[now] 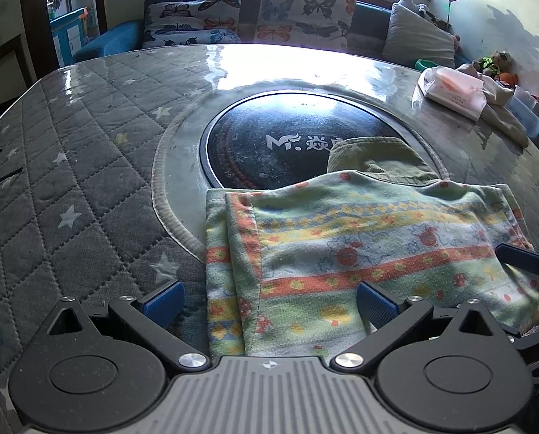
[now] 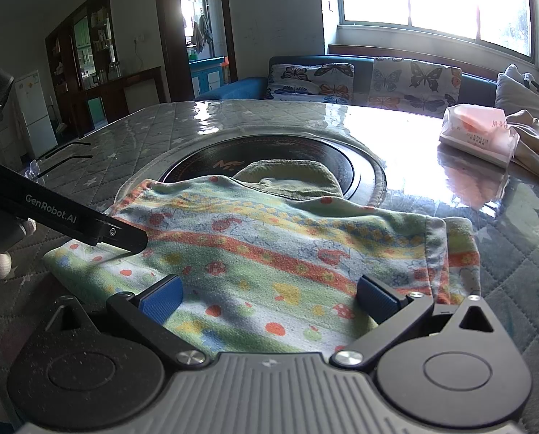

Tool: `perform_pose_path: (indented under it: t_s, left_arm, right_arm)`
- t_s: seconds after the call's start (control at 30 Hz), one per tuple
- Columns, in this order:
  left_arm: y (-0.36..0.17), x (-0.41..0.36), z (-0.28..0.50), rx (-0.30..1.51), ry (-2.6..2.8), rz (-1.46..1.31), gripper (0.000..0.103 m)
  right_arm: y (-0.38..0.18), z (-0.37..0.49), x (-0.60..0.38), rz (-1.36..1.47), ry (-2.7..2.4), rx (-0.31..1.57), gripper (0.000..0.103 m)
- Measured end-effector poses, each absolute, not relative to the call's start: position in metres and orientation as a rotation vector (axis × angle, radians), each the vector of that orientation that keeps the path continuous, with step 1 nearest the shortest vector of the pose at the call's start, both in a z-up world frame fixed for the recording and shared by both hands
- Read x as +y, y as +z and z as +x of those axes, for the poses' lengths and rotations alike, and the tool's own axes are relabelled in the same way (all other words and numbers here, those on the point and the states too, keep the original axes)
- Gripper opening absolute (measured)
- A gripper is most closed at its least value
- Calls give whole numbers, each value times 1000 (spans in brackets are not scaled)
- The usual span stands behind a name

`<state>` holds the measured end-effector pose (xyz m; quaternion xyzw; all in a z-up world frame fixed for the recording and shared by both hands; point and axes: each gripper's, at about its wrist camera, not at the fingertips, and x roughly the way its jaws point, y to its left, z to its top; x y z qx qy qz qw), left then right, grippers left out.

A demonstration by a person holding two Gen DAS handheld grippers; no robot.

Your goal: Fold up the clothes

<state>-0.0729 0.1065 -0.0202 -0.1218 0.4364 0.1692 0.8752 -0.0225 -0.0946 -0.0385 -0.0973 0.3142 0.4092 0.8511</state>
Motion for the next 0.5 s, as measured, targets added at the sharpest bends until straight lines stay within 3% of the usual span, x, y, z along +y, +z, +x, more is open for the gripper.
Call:
perform_pose_path:
  t_s: [0.5]
  left_arm:
    - [-21, 106, -70, 923, 369, -254, 103]
  right_arm:
    - [-38, -23, -94, -201, 861, 662, 103]
